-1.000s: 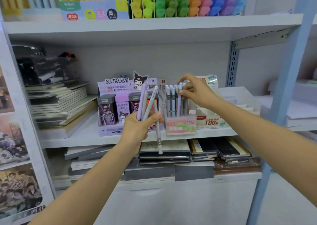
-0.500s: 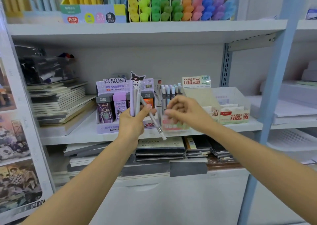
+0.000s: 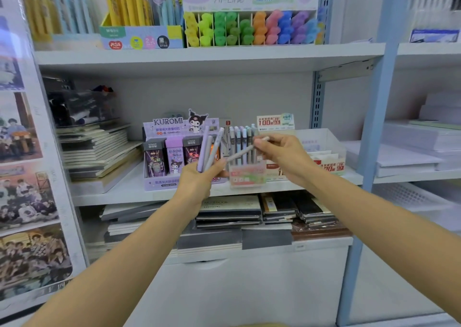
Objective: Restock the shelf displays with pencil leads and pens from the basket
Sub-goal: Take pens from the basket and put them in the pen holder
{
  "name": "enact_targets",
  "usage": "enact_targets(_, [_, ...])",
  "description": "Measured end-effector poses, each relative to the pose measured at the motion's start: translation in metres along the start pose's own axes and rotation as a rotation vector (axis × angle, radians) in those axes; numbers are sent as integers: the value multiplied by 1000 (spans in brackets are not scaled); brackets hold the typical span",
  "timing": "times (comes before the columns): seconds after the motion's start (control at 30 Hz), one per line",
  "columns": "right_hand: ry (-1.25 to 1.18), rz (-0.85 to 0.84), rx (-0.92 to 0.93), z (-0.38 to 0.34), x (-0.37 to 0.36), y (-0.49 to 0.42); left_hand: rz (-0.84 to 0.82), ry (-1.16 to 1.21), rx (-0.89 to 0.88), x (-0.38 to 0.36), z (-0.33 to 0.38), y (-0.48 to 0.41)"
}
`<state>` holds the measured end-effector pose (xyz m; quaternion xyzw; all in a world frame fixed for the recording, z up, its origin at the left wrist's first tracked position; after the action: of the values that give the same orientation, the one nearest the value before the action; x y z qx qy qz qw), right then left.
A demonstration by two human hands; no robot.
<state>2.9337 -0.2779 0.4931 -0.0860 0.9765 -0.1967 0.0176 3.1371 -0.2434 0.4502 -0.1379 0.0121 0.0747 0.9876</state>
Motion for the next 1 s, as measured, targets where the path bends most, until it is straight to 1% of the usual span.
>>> enact_targets(0.13, [-13, -20, 70, -22, 4, -15, -33, -15, 19, -6, 0, -1])
enact_targets(0.2, [4, 32, 121, -36, 14, -27, -57, 42, 19, -6, 3, -5])
enact_targets(0.3, [184, 184, 240, -55, 35, -45, -55, 51, 16, -4, 8, -13])
enact_targets(0.4, [384, 247, 325, -57, 44, -58, -55, 72, 7, -4, 8, -20])
enact_targets(0.5, [519, 202, 321, -39, 39, -64, -87, 72, -22, -4, 3, -26])
enact_targets(0.7, [641, 111, 295, -10, 25, -76, -128, 21, -4, -4, -14, -34])
enact_targets(0.8, [712, 34, 273, -7, 23, -81, -136, 78, 11, -3, -22, -38])
enact_targets(0.93, [740, -20, 231, -9, 27, -88, -146, 113, 0, 1, -26, -42])
enact_targets(1.0, [729, -24, 245, -10, 24, -90, -148, 104, -3, 2, -27, -43])
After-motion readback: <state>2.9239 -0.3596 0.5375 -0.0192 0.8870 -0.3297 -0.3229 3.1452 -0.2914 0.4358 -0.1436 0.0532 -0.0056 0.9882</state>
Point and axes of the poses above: each hand's wrist, its own y-axis away from the middle knuckle, its own x-axis out of the back of the hand, z = x × y, the point moved 5 cm from there along -y, towards the middle knuckle, and after that the axes turned 2 degrees about -x, right-handed, at the moved point
